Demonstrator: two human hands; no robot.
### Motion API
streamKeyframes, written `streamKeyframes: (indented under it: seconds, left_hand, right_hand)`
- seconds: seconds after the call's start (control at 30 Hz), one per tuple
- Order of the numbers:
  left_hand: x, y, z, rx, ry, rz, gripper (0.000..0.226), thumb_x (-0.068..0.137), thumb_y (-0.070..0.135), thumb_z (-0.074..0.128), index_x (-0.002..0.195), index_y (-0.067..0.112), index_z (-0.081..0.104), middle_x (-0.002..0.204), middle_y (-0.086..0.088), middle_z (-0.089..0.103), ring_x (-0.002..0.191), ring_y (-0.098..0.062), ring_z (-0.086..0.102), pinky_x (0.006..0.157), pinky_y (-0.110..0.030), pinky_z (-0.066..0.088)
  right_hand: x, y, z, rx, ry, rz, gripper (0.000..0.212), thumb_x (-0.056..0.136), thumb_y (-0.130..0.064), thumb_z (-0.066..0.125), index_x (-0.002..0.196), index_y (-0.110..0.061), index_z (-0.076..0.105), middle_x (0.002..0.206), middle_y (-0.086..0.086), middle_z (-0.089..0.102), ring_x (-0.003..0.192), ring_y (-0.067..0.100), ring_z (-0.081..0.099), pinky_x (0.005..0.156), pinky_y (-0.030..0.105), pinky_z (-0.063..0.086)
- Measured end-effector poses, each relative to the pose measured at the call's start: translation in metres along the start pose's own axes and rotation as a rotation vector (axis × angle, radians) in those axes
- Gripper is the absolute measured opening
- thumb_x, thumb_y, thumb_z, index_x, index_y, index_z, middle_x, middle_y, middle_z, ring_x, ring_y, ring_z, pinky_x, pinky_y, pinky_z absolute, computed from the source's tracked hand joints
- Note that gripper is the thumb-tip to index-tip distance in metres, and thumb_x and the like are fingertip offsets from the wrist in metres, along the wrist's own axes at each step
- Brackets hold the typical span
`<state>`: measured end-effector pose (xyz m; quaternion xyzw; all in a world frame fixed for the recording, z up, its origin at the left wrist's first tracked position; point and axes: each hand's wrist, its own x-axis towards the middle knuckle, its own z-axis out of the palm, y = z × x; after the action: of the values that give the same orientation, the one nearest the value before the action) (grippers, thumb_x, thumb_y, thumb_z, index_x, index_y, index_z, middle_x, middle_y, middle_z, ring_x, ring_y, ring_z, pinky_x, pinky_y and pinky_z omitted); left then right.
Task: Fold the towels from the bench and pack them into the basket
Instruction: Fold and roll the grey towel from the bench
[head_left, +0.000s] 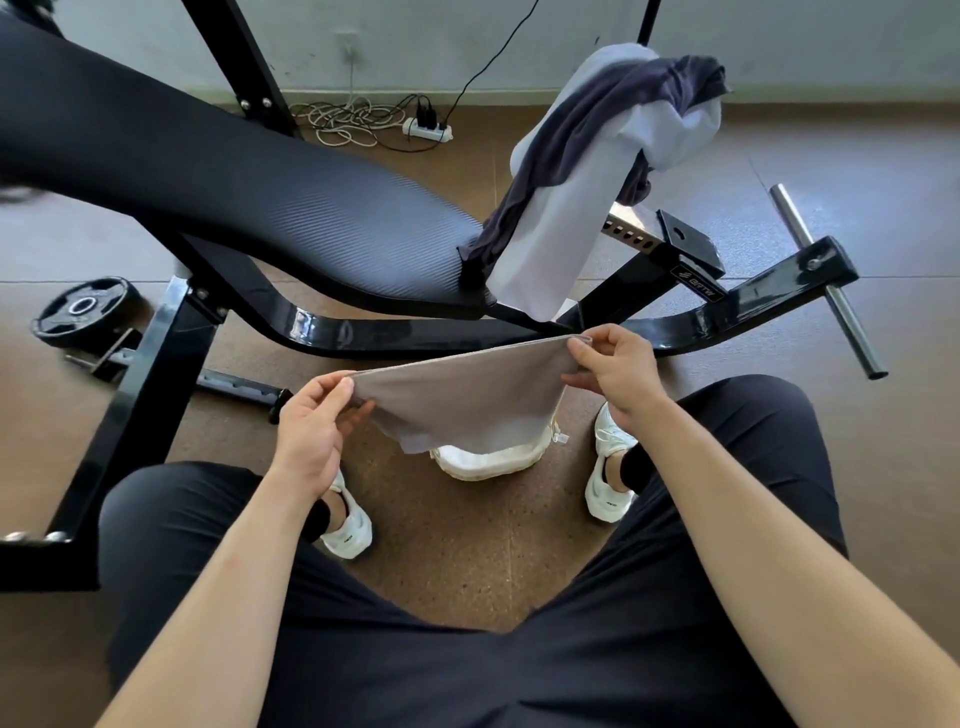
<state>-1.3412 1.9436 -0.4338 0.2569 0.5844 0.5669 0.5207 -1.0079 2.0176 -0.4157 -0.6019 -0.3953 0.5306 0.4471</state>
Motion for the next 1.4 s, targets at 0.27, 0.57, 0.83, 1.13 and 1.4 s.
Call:
streamKeyframes:
  seconds: [0.27, 0.57, 0.83, 1.13, 1.4]
  left_hand:
    - [-0.002, 0.002, -0.001, -0.004, -0.057, 0.010, 0.017, 0.105, 0.010, 0.051, 0.104, 0.014, 0.067, 0.106, -0.006, 0.065, 0.098, -0.017, 0.065, 0.085, -0.034, 0.062]
    - [-0.001, -0.005, 0.002, 0.291, -0.011, 0.119, 0.016, 0.094, 0.010, 0.070, 0.104, 0.022, 0.069, 0.106, -0.007, 0.072, 0.101, -0.022, 0.071, 0.088, -0.038, 0.058]
    - [-0.006, -0.003, 0.019, 0.236, 0.129, 0.111, 0.004, 0.092, 0.012, 0.073, 0.094, 0.015, 0.073, 0.092, -0.005, 0.073, 0.090, -0.020, 0.071, 0.075, -0.032, 0.062]
    - [-0.022, -0.006, 0.076, 0.094, 0.030, -0.139, 0.009, 0.093, 0.013, 0.072, 0.102, 0.010, 0.073, 0.105, -0.009, 0.072, 0.097, -0.021, 0.071, 0.072, -0.029, 0.062]
    - [-0.032, -0.007, 0.096, 0.215, -0.131, -0.160, 0.011, 0.094, 0.017, 0.071, 0.104, 0.013, 0.073, 0.104, -0.006, 0.073, 0.102, -0.022, 0.070, 0.073, -0.030, 0.062]
  right_hand:
    - [0.001, -0.002, -0.002, 0.001, -0.005, -0.064, 0.011, 0.094, -0.016, 0.072, 0.091, -0.011, 0.063, 0.088, 0.002, 0.065, 0.091, 0.017, 0.067, 0.070, 0.035, 0.062]
    - [0.003, 0.005, 0.000, -0.080, 0.037, -0.148, 0.017, 0.089, -0.015, 0.077, 0.083, -0.031, 0.076, 0.091, 0.005, 0.076, 0.101, 0.036, 0.071, 0.097, 0.050, 0.057]
    - [-0.008, 0.008, 0.023, -0.043, 0.142, -0.074, 0.006, 0.090, -0.010, 0.075, 0.086, -0.012, 0.071, 0.081, 0.005, 0.069, 0.076, 0.016, 0.065, 0.069, 0.030, 0.061]
    - [-0.034, 0.019, 0.065, 0.005, -0.054, 0.035, 0.003, 0.091, -0.015, 0.075, 0.089, -0.017, 0.075, 0.084, -0.001, 0.072, 0.085, 0.012, 0.067, 0.071, 0.026, 0.059]
    - [-0.035, 0.025, 0.070, -0.135, -0.242, 0.027, 0.004, 0.090, -0.025, 0.077, 0.088, -0.028, 0.078, 0.090, -0.002, 0.078, 0.097, 0.020, 0.073, 0.090, 0.047, 0.061]
